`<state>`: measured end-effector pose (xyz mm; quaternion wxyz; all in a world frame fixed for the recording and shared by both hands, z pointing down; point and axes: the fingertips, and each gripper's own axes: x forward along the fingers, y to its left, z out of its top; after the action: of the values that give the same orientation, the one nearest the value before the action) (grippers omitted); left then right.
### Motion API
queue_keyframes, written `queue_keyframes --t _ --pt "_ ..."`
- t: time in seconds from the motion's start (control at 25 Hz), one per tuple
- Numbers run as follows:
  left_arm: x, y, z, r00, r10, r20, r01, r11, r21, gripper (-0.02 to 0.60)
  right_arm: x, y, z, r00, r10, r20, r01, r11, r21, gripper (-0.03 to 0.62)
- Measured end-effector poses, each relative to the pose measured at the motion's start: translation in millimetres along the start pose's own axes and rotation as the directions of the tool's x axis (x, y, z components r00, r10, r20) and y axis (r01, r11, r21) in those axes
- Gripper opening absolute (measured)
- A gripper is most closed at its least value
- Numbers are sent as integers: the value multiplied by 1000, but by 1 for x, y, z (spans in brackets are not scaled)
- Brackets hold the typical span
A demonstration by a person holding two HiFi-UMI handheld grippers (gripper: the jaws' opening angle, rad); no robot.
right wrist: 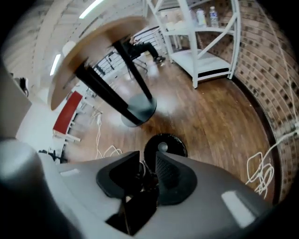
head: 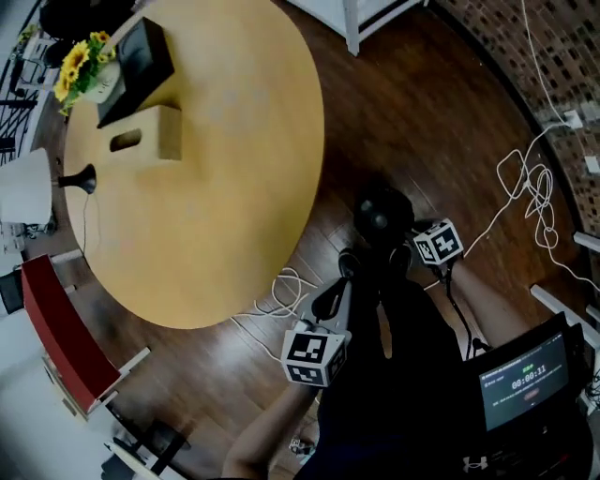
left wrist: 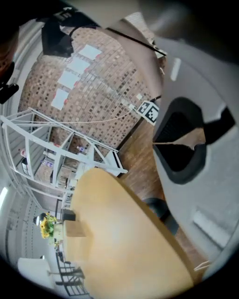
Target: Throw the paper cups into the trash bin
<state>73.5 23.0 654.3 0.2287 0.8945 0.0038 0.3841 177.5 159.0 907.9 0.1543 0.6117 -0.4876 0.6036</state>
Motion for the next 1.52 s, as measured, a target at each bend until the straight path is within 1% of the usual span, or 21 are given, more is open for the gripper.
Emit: queue_keyframes --t 0.04,0.12,0.2,0.28,0.36,0.44,0.56,0.64,0.72,0.76,0.8,0.88,1.0,1.08,1.16,1.24,1.32,1.44,1.52 --pt "-11 -6 7 1000 -3 4 3 1000 -7 15 -22 14 6 999 11 48 -13 999 46 105" --pt "-23 -11 31 999 -19 26 20 999 -26 14 -52 27 21 992 20 122 -33 994 107 87" --pt "-32 -17 64 997 -43 59 45 999 -31 12 -87 39 45 980 24 195 -47 993 111 73" --pt "-42 -20 95 992 -62 108 64 998 -20 12 -133 59 77 960 23 280 -46 996 74 69" --pt "-57 -17 114 987 -67 149 68 998 -3 12 -172 80 94 939 17 342 -36 998 49 69" --pt "-73 -12 124 981 -62 184 62 998 6 12 -207 101 104 914 13 406 -38 998 55 66" --pt "-83 -3 138 968 -51 246 51 999 6 12 -248 116 122 864 -18 503 -25 997 80 55" --pt "-85 -3 140 963 -59 265 58 998 10 12 -271 124 131 827 -56 559 -3 995 104 44" --pt "-87 -6 137 960 -79 267 78 997 13 11 -288 133 135 789 -93 607 11 991 137 34" --pt "-87 -8 134 960 -91 264 90 996 16 11 -292 138 136 775 -104 623 9 988 154 30" --pt "-87 -11 130 960 -106 259 104 994 21 11 -295 144 135 767 -110 632 0 985 171 27" --pt "-86 -16 121 962 -135 238 130 991 37 11 -298 157 132 765 -103 636 -26 982 190 23" --pt "-83 -26 109 963 -179 202 168 983 67 11 -307 174 132 767 -87 636 -43 982 186 22" --pt "-82 -32 104 963 -196 183 184 980 82 11 -317 178 136 757 -82 648 -52 982 184 21" --pt "-81 -37 102 966 -195 170 180 979 96 11 -326 180 142 741 -70 667 -61 983 171 21" --pt "-85 -46 104 967 -186 176 169 980 108 11 -336 181 144 726 -59 685 -65 986 153 21" --pt "-93 -53 106 965 -167 204 144 982 120 11 -347 183 142 709 -44 704 -72 988 134 21" --pt "-104 -61 108 958 -120 260 91 988 122 11 -363 189 135 677 0 736 -105 990 97 18" --pt "-113 -73 101 955 -90 284 58 991 118 11 -370 197 118 669 41 742 -133 989 65 18"
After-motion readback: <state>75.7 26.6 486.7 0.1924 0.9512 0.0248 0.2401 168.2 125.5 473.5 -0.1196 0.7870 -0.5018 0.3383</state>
